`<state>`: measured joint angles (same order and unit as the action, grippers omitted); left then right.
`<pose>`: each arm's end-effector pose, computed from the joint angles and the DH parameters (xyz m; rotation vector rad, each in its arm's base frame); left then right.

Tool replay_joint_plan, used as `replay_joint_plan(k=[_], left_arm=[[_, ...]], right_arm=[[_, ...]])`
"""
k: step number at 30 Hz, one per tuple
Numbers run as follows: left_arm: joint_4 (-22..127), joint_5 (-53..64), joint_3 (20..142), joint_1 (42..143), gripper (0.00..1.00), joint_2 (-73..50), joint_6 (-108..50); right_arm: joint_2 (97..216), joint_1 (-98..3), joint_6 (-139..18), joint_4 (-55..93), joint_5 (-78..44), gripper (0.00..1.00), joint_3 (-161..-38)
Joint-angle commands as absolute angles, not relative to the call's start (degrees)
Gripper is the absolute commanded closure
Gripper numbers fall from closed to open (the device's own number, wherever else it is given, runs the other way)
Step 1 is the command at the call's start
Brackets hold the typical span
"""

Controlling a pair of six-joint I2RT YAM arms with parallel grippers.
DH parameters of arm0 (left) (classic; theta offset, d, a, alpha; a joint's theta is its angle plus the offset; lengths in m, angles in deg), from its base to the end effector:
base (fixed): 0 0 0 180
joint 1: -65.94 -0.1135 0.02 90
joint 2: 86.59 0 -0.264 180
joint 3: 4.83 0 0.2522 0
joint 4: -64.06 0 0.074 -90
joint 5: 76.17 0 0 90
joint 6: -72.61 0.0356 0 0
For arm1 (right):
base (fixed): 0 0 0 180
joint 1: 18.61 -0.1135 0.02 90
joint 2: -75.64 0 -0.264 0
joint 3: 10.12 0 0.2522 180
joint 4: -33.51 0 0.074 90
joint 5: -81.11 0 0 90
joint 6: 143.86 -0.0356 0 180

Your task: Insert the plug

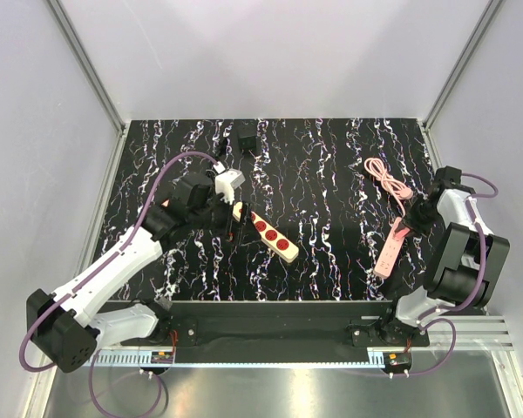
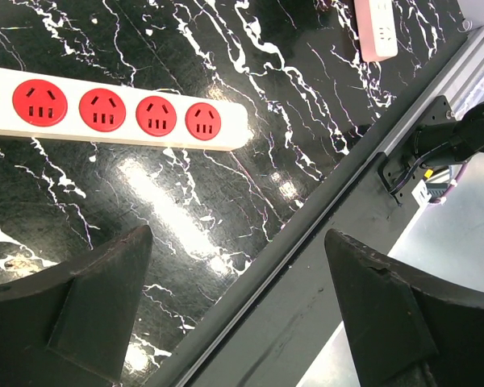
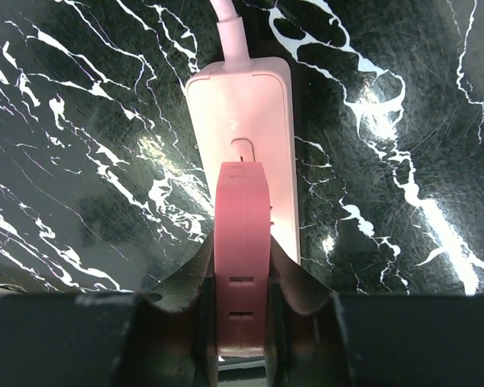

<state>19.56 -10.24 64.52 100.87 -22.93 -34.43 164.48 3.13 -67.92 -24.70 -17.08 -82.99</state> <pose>0.1858 -0.1475 0.3083 0.6010 2.2787 -0.9413 0.2684 -0.1016 0.2030 0.8495 2.7223 0.1772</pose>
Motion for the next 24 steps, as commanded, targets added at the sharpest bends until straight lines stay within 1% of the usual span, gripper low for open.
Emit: replay_joint_plan(k=[1, 9, 13, 14, 19, 24], left_arm=[[22.79, -12.10, 64.48, 101.18, 0.07, -23.04, -34.88], [22.79, -11.57, 64.04, 101.35, 0.06, -23.22, -34.97], [23.14, -11.92, 64.04, 101.62, 0.06, -23.31, -35.23], [23.23, -12.18, 64.04, 101.62, 0.06, -23.31, -35.32], [23.67, -12.45, 63.69, 102.06, 0.06, -23.57, -35.59], [23.67, -12.54, 63.68, 102.67, 0.06, -23.92, -35.59]], right_arm=[[165.91, 2.40, -69.24, -27.53, -16.28, 1.00, -83.99], [169.33, -1.11, -70.90, -33.07, -10.83, 1.00, -87.69], [170.57, -1.65, -69.24, -37.19, -8.90, 1.00, -90.06], [170.39, -1.64, -68.63, -37.47, -6.80, 1.00, -90.32], [169.95, -1.73, -65.46, -36.76, -4.68, 1.00, -89.80], [171.18, -3.40, -63.35, -34.13, -8.27, 1.00, -89.01]])
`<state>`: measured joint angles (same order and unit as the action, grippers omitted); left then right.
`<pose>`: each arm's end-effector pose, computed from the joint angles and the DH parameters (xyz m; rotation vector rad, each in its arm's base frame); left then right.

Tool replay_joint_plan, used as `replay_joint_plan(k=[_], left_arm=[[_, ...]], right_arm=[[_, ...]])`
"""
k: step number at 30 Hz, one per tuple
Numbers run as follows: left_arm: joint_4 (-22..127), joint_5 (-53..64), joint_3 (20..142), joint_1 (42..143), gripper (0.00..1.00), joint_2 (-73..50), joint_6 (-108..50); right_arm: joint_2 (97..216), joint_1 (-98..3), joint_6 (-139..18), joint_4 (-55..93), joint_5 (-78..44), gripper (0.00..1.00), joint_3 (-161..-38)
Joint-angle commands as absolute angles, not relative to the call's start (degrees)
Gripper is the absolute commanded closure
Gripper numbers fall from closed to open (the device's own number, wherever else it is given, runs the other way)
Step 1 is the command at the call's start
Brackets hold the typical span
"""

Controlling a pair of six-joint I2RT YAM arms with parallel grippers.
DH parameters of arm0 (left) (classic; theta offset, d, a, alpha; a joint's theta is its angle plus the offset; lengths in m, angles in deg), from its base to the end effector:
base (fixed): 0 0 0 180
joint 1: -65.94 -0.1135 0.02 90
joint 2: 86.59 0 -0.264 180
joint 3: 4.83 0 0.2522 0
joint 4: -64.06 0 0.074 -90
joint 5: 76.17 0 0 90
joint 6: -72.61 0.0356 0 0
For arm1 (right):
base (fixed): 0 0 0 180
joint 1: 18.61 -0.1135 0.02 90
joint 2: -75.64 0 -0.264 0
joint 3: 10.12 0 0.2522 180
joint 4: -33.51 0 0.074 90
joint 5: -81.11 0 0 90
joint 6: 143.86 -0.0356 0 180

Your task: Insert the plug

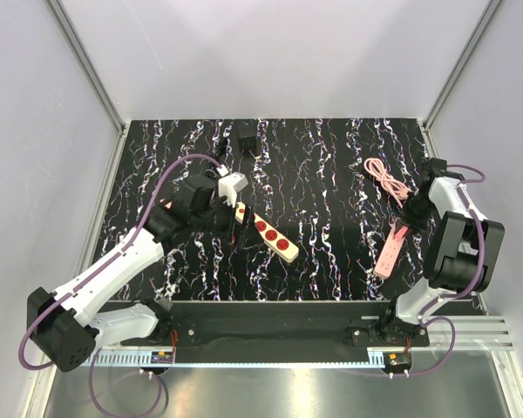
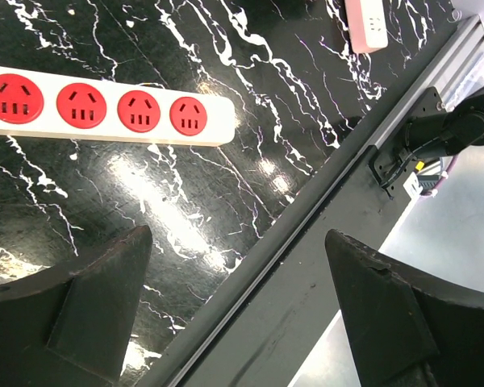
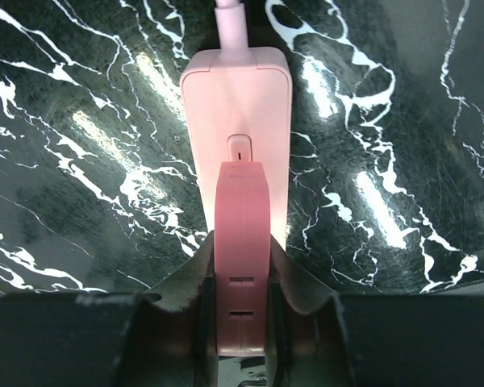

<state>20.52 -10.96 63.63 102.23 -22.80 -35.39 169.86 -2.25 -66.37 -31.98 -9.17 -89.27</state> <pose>0.1826 -0.1526 0.3042 0.6186 2.2851 -0.9743 0.2888 -0.0846 0.2031 0.7415 2.8829 -0.0010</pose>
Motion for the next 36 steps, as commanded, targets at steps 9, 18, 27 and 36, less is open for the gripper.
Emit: replay_joint_plan(k=[9, 18, 27, 36], left_arm=[[23.76, -12.53, 63.51, 103.20, 0.06, -24.19, -35.59], [23.85, -12.97, 63.69, 103.38, 0.06, -24.01, -35.67], [23.93, -12.89, 63.25, 104.08, 0.06, -24.36, -35.76], [24.29, -13.50, 63.42, 104.87, 0.06, -24.54, -36.20]], right_arm=[[173.73, -8.94, -61.68, -35.09, -0.28, 1.00, -89.18], [174.96, -10.87, -66.94, -33.79, -2.46, 1.00, -88.58], [173.38, -11.58, -76.79, -26.75, -8.72, 1.00, -81.28], [169.16, -11.58, -82.24, -22.79, -7.67, 1.00, -75.48]])
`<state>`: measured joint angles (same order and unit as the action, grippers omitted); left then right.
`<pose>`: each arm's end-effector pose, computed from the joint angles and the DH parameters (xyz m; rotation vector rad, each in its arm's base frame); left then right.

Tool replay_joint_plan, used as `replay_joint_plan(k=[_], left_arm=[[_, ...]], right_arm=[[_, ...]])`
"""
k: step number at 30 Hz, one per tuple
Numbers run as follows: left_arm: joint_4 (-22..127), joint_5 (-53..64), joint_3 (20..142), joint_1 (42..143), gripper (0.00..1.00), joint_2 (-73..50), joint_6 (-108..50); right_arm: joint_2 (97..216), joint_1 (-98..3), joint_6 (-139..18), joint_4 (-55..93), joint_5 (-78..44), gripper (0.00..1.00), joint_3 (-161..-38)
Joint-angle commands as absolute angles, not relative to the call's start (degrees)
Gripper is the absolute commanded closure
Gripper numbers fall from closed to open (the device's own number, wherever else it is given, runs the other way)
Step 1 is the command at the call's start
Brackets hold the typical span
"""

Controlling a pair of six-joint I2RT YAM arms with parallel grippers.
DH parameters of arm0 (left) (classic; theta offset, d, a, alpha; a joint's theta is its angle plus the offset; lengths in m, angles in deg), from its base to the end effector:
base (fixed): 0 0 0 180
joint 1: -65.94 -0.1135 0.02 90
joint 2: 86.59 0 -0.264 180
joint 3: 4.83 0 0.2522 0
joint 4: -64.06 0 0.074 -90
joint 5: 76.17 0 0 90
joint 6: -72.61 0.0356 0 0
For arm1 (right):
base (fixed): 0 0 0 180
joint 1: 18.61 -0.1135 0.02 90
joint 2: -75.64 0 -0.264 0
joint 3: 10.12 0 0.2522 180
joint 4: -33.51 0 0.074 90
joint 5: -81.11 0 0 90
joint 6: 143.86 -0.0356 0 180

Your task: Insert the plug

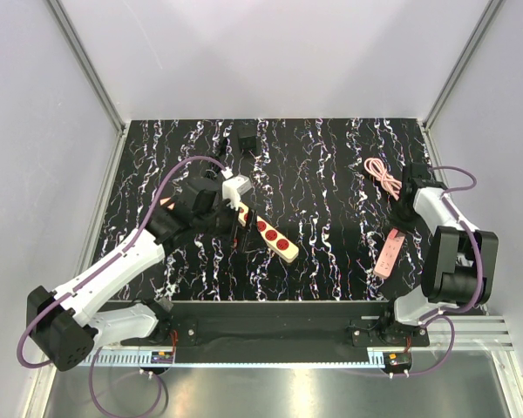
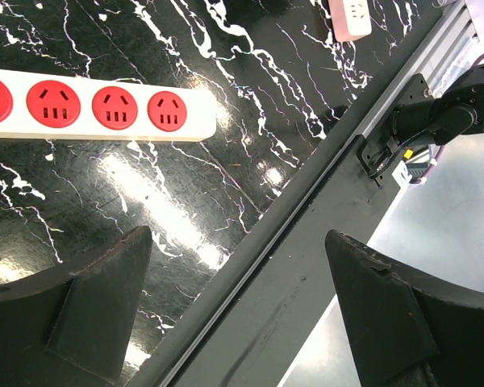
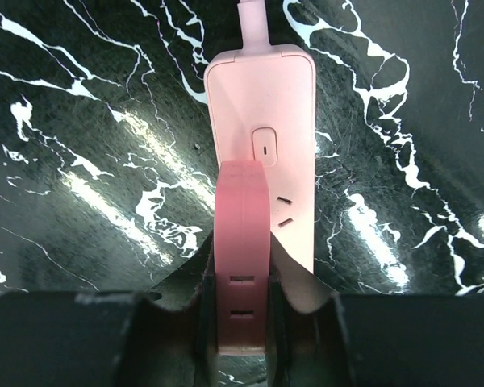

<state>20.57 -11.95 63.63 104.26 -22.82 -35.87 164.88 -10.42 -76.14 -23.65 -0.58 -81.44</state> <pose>0.1766 -0.1593 0.3045 0.6624 2.2833 -1.0143 0.2810 -0.0456 0.1943 0.7782 2.7537 -0.1603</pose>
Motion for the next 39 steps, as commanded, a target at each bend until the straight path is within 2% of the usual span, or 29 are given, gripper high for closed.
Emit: replay_joint_plan(k=[1, 9, 20, 29, 36, 39], left_arm=[[24.20, -13.41, 63.25, 105.13, 0.06, -24.63, -36.29], [24.20, -13.15, 63.33, 105.66, 0.06, -25.15, -36.29], [24.29, -12.89, 63.16, 106.45, 0.06, -24.72, -36.20], [24.20, -12.45, 63.07, 107.42, 0.05, -24.54, -36.20], [24.11, -11.31, 63.07, 107.42, 0.05, -24.45, -35.94], [23.85, -9.99, 62.90, 107.42, 0.05, -24.98, -35.68]], right_arm=[[169.68, -11.58, -82.68, -22.96, -7.66, 1.00, -75.38], [168.99, -11.58, -83.74, -29.38, -2.04, 1.00, -77.84], [173.90, -11.23, -85.32, -34.21, 1.30, 1.00, -79.78], [175.23, -11.14, -86.38, -34.31, 1.04, 1.00, -79.25], [172.94, -10.79, -88.22, -25.96, -4.40, 1.00, -73.28], [172.68, -10.52, -88.92, -27.09, -3.28, 1.00, -73.54]])
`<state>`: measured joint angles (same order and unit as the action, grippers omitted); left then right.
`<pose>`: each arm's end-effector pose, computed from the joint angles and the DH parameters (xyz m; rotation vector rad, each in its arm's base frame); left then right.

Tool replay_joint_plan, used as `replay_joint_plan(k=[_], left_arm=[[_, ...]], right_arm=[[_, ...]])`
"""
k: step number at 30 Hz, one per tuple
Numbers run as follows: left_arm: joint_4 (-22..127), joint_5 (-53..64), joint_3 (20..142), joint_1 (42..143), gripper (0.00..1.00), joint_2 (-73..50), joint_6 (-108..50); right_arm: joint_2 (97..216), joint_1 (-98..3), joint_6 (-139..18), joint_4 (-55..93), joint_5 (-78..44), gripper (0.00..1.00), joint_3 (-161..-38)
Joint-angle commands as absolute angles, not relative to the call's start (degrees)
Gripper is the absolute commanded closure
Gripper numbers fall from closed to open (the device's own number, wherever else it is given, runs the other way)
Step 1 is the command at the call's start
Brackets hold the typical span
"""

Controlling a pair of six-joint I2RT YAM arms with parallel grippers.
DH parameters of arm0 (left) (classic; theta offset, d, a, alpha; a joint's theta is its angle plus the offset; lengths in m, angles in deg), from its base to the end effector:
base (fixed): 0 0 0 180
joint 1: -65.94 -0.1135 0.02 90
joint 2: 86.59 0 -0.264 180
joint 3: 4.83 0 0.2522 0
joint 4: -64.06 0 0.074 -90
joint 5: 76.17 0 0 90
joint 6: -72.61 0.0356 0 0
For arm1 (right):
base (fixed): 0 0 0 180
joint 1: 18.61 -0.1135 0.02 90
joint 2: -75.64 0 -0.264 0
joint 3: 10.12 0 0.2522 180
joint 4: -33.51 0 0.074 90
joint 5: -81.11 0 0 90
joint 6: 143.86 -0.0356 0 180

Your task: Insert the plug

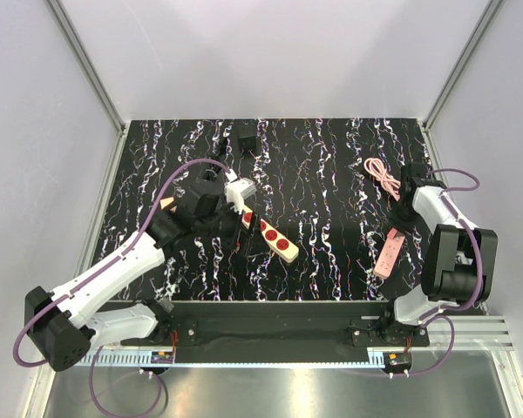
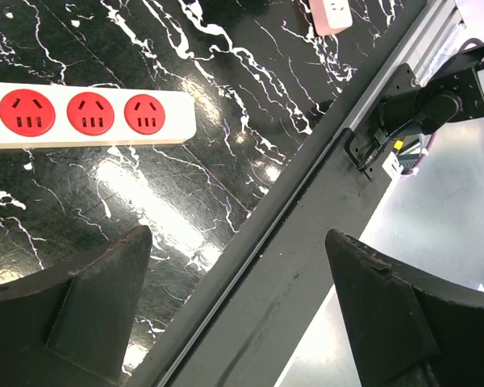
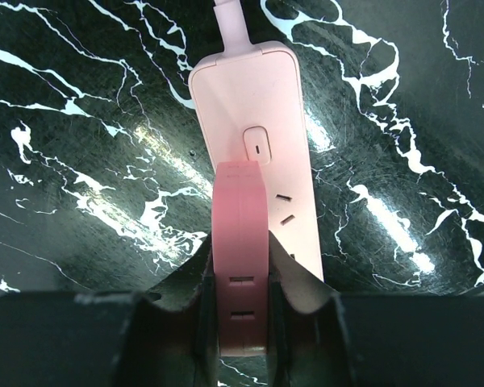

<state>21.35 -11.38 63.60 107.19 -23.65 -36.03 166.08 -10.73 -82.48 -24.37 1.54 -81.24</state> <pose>0.1671 -0.1667 0.3085 0.7151 2.2494 -1.0356 0.2806 -0.0453 0.1878 0.9308 2.7286 -0.2006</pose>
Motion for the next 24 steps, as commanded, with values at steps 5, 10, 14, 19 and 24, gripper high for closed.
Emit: replay_joint_plan(k=[5, 10, 14, 19, 24], left_arm=[[23.58, -9.02, 62.89, 107.51, 0.05, -24.81, -35.59], [23.58, -9.11, 62.98, 107.68, 0.05, -24.36, -35.67], [23.58, -9.37, 63.16, 107.68, 0.05, -24.19, -35.67], [23.58, -9.20, 63.07, 107.68, 0.05, -24.45, -35.59], [23.50, -8.93, 63.16, 107.68, 0.05, -24.80, -35.41]], right_arm=[[172.41, -10.43, -90.77, -31.75, -0.46, 1.00, -75.56], [174.96, -10.61, -93.05, -33.16, 2.71, 0.97, -75.47], [174.53, -10.61, -93.85, -33.60, 3.94, 0.84, -75.91], [173.03, -10.61, -93.85, -34.65, 3.77, 0.63, -77.66], [172.50, -10.61, -92.80, -35.27, 3.76, 0.62, -78.72]])
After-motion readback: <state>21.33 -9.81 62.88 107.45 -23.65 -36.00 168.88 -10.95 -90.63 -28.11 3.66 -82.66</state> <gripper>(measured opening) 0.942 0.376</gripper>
